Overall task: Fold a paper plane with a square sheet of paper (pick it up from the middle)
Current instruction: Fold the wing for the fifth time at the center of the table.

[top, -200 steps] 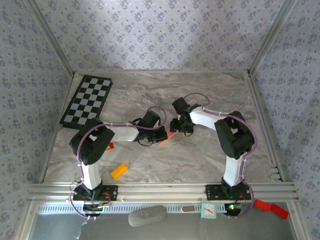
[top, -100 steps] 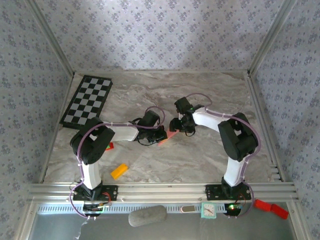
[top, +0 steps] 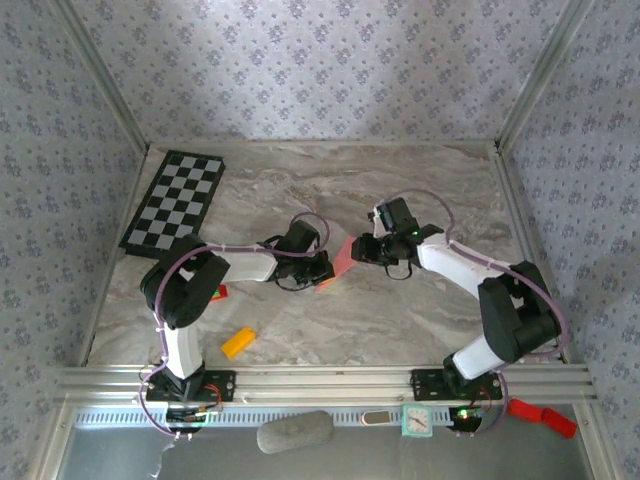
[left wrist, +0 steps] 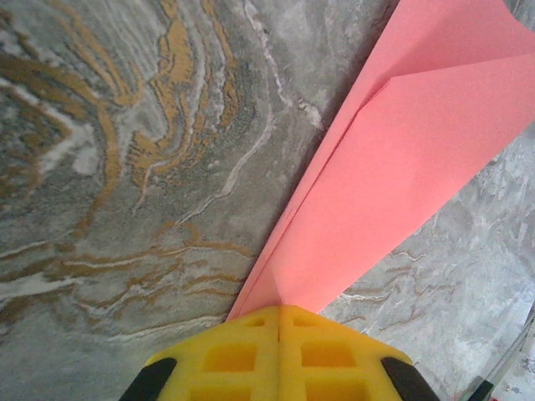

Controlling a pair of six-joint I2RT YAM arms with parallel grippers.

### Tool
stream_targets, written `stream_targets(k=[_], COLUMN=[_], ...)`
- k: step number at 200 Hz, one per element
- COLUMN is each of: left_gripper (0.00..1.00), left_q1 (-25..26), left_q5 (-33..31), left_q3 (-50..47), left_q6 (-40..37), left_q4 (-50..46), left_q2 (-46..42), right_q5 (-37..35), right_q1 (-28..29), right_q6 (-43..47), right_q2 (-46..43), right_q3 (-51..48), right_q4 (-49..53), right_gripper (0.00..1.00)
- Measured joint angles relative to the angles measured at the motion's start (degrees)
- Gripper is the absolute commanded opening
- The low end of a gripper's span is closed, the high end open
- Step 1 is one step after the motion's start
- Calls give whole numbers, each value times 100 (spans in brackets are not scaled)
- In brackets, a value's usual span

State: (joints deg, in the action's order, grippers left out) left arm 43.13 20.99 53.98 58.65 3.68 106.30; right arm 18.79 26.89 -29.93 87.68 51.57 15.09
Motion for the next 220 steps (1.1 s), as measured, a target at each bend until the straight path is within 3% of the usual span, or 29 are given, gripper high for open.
stream_targets(k=[23,51,131,220], left_gripper=[0,0,0,0], left_q1=[0,0,-2,-7], left_q5=[2,0,9,20], left_q3=[0,0,28,35], left_q6=[0,26,103,103], left_q4=[0,-2,-42,-66], left_q2=[0,0,22,33], right_q5=[234,393,568,970], right_q1=[92,251,345,79], right_q6=[-116,-212,-210,-42], right_q2=[356,776,1488,1716], right_q3=[-7,11,131,323], right_q4=[-352,-645,-896,-791], right_gripper=[14,10,7,8])
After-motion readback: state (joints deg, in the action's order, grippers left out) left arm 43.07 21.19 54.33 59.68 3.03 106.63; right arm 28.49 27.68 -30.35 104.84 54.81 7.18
